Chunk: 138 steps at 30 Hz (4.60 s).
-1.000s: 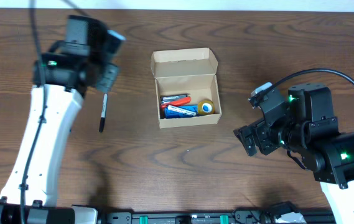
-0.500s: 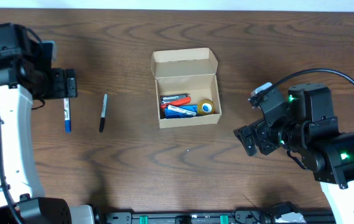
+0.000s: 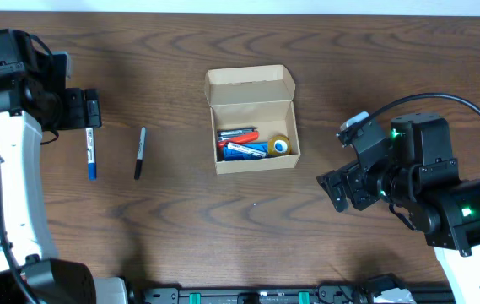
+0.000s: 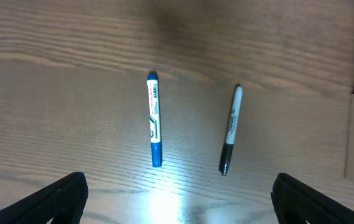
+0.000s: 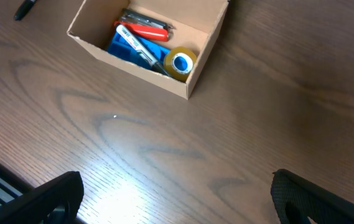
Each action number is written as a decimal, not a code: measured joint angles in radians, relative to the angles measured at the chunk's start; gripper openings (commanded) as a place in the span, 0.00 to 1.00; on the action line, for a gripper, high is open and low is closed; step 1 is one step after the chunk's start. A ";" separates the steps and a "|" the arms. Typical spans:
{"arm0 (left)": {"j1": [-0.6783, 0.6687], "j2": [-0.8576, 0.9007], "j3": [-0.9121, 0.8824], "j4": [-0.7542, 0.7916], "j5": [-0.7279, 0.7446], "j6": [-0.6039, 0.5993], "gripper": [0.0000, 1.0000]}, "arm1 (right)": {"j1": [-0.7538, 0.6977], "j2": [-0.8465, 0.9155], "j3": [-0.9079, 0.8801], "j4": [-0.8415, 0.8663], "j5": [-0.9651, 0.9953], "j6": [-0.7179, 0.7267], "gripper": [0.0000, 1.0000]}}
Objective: Pack container
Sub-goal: 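Lower the left gripper onto the blue whiteboard marker and grasp it, then carry the blue whiteboard marker into the box and lower it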
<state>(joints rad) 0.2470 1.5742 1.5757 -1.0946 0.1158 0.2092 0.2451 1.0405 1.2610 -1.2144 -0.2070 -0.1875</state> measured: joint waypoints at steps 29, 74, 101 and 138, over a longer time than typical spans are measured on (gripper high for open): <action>0.065 0.465 -0.025 0.095 -0.014 0.002 1.00 | 0.000 0.000 0.000 0.000 0.000 0.000 0.99; 0.066 0.482 -0.194 0.348 -0.037 -0.030 0.40 | 0.000 0.000 0.000 0.000 0.000 0.000 0.99; 0.031 0.447 -0.091 0.183 0.029 -0.101 0.06 | 0.000 0.000 0.000 0.000 0.000 0.000 0.99; -0.801 0.267 -0.019 0.290 0.123 0.795 0.06 | 0.000 0.000 0.000 0.000 0.000 0.000 0.99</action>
<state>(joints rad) -0.5541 1.8408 1.5566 -0.8047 0.2386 1.0039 0.2451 1.0405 1.2610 -1.2144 -0.2070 -0.1875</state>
